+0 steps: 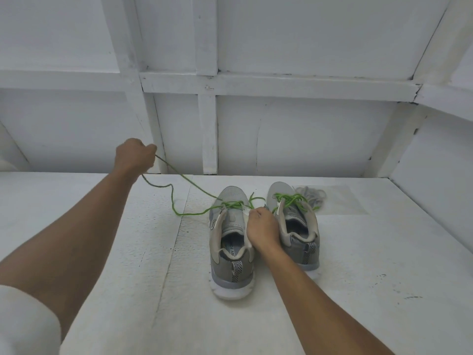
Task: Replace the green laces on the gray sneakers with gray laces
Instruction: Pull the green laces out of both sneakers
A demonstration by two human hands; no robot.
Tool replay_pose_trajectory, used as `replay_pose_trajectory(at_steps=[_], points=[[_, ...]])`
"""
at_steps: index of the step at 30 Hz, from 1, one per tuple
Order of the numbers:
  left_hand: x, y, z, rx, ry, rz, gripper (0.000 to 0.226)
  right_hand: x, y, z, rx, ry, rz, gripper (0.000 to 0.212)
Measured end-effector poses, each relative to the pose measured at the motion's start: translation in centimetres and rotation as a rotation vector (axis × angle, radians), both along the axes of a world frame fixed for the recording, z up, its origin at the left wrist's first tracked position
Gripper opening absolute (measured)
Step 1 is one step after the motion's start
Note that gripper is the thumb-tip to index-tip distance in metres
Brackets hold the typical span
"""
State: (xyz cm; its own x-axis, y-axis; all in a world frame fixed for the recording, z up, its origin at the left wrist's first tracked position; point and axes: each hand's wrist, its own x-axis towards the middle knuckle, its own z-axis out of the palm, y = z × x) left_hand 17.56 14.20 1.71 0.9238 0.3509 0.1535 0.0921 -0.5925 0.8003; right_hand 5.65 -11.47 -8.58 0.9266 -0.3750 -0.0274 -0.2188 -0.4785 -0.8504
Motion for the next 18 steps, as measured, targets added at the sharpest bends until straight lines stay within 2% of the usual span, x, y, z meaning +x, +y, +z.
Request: replay_pose_trajectory(at_steps=[4,11,15,18], points=[[-1.2,-0.7,-0.9,0.072,0.021,-0.111,0.025,0.1,0.0,-0.1,-0.002,0.007,-0.007,0.027],[-4.7,-5.0,-4.1,0.373,0.135,-0.384,0.023,0.0,0.0,0.3,-0.006,0.02,0.009,0.026],[-6.4,-6.9,-6.2,0.554,0.312,-0.6,0.022,0.1,-0.1,0.9,-0.055,0.053,0.063,0.028],[-6.8,-7.4,-6.8,0.666,0.436,-0.661,0.02,0.5,-0.2,1.7,-0.18,0.109,0.131,0.031]])
